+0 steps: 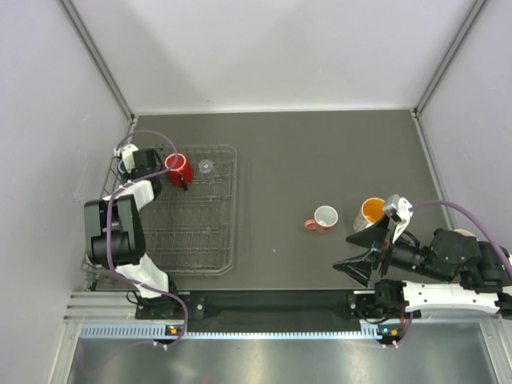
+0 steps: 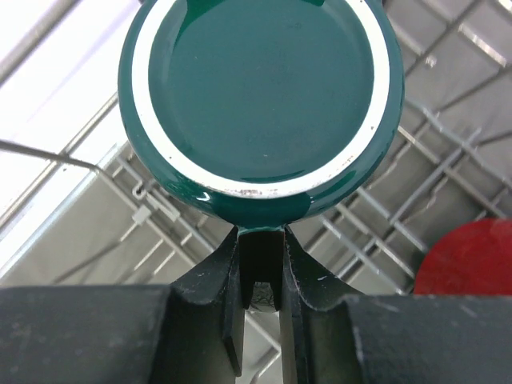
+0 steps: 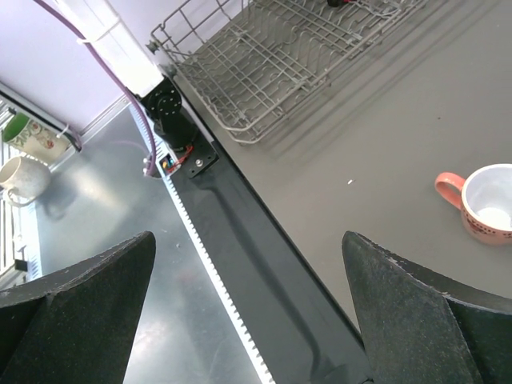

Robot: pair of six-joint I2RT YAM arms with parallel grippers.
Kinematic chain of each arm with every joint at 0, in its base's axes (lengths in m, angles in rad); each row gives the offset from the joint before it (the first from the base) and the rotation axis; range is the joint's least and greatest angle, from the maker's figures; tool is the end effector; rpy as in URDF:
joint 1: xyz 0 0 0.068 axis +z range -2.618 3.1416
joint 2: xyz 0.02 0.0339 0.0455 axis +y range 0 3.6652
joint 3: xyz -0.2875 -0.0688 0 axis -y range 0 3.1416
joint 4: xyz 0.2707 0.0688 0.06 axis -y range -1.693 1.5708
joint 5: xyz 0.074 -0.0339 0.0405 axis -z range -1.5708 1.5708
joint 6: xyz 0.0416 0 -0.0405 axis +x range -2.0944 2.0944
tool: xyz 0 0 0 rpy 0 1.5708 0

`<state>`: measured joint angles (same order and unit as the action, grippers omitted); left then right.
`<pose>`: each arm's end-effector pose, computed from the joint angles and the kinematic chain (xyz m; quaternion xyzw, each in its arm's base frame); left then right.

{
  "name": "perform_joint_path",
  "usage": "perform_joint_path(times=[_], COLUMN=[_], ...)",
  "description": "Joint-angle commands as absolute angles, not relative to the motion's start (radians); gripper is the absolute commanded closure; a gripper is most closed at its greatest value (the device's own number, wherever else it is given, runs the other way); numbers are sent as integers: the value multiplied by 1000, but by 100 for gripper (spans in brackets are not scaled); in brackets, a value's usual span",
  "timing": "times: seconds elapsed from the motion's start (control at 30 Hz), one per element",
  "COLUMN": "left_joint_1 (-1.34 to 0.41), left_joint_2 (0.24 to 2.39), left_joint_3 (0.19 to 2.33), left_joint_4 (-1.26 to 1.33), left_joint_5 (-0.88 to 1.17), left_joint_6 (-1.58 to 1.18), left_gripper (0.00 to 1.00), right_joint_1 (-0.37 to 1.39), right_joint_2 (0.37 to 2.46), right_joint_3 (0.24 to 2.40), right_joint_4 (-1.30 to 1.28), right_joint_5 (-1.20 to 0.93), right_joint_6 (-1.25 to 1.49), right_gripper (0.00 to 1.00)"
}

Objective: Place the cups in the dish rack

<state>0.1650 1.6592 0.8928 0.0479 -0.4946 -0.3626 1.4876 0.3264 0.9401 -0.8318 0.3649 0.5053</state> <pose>0.3571 0.0795 0.1825 -0.3279 0.8259 0.1823 0.4208 0.0185 0.0432 0.3862 -0.2616 0.7298 0.4399 0.4532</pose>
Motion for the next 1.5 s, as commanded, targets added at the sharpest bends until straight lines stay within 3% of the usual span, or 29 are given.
perform_joint_path(times=[0.0,0.57,0.63,0.7,0.9,1.13,1.47], left_joint_1=[181,201,202,202,207,213,210], left_joint_2=[1660,1759,1766,1772,1761,1692,1413], left_joint_3=[957,1022,1026,1029,1009,988,982], left_joint_4=[184,144,117,98,84,41,-190], left_joint_5=[-538,-469,-471,-480,-460,-417,-206], left_joint_6=[-347,-402,-408,-417,-405,-433,-598], left_gripper=[100,98,85,65,31,16,14], right_joint_1=[1486,1486,1486,1486,1486,1486,1488], right_joint_2=[316,337,341,341,357,417,664], right_joint_3=[959,988,991,991,977,965,1026], right_joint_4=[-833,-853,-857,-865,-916,-974,-1092], right_joint_5=[402,431,443,462,508,514,568], right_joint_6=[491,480,480,489,563,676,833], right_gripper=[0,0,0,0,0,0,0])
